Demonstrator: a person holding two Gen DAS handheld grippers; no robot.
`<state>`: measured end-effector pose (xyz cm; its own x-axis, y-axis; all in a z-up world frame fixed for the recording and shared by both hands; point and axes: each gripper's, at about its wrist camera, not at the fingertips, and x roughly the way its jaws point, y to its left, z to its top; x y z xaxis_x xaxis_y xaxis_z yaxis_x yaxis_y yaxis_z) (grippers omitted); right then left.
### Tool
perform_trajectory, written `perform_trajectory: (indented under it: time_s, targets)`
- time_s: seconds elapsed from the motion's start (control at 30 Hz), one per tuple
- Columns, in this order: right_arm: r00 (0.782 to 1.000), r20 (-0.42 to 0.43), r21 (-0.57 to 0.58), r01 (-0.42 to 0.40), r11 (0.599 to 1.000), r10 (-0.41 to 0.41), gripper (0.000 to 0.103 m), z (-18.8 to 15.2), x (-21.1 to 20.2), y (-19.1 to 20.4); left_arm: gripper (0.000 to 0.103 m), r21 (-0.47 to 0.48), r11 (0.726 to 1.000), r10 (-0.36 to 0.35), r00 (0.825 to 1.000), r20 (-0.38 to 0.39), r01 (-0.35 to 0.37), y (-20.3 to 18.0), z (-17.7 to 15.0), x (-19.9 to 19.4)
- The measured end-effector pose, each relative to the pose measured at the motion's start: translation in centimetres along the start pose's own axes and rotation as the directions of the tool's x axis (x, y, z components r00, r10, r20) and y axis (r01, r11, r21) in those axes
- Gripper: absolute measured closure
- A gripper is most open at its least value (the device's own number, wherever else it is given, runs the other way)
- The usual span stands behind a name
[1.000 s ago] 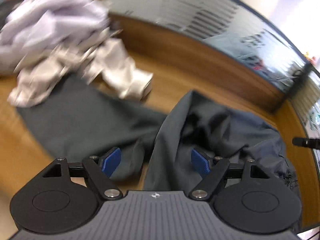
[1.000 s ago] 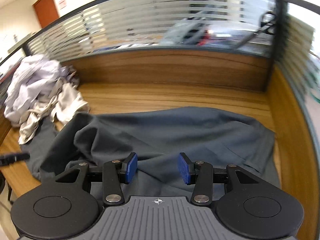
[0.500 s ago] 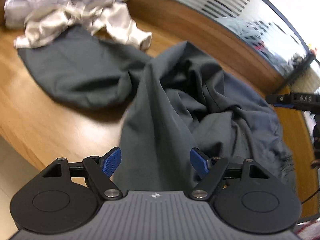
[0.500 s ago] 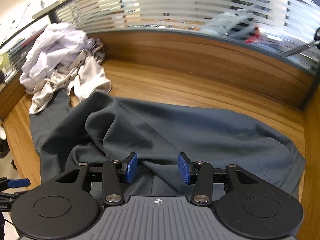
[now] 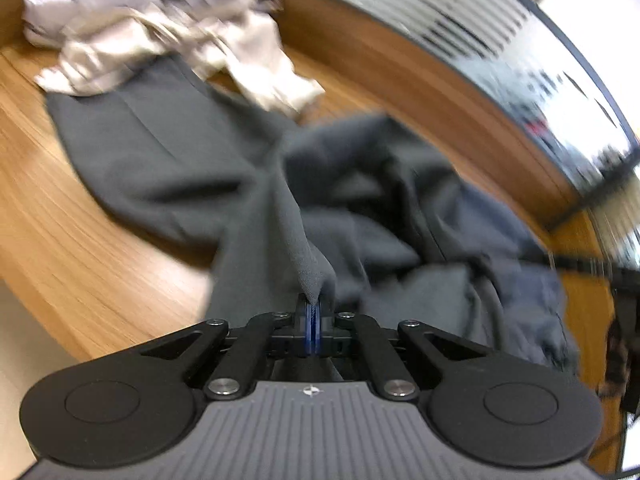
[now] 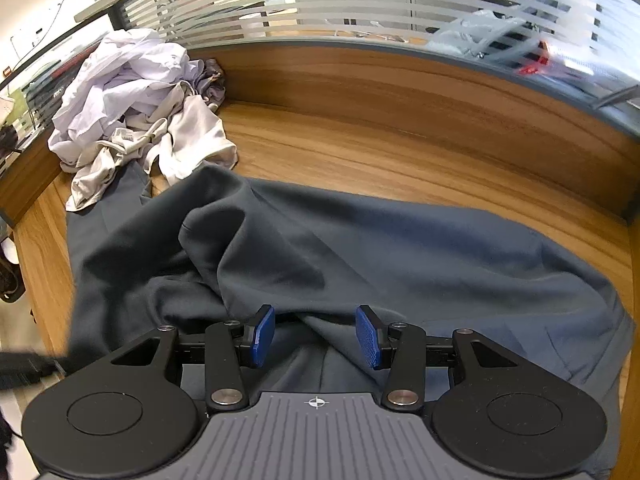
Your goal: Fold clothes
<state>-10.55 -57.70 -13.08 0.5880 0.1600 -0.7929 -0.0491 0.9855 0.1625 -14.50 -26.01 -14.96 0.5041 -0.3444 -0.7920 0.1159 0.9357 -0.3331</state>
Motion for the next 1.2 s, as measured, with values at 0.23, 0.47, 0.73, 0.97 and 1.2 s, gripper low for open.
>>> perform_trajectory:
  time_s: [0.23, 0.47, 0.73, 0.97, 1.2]
  targets:
    - [0.987, -0.065, 0.013, -0.143, 0.99, 0.144, 0.049, -3.3, 0.3, 1.1, 0.102, 0.148, 0.971, 0.169, 0.977, 0.131, -0.188, 4.8, 11.1, -2.8]
    - [0.979, -0.054, -0.017, -0.196, 0.981, 0.195, 0.04, -4.5, 0.4, 5.8, 0.102, 0.376, 0.897, 0.149, 0.959, 0.24, -0.233, 4.6, 23.0, -1.6]
    - [0.99, -0.086, 0.099, -0.103, 0.99, 0.112, 0.036, -5.7, 2.4, 9.0, 0.102, 0.591, 0.786, 0.02, 0.962, 0.271, -0.182, 0.6, 33.4, 3.2]
    - [0.993, -0.089, 0.203, 0.089, 0.975, -0.072, 0.08, -6.2, 4.6, 11.2, 0.102, 0.684, 0.707, -0.096, 0.934, 0.345, -0.18, -2.3, 37.9, 5.2]
    - [0.957, -0.091, 0.261, 0.29, 0.921, -0.276, 0.099, -7.4, 0.4, 10.1, 0.102, 0.736, 0.65, -0.148, 0.919, 0.366, -0.188, -2.7, 40.1, 6.5]
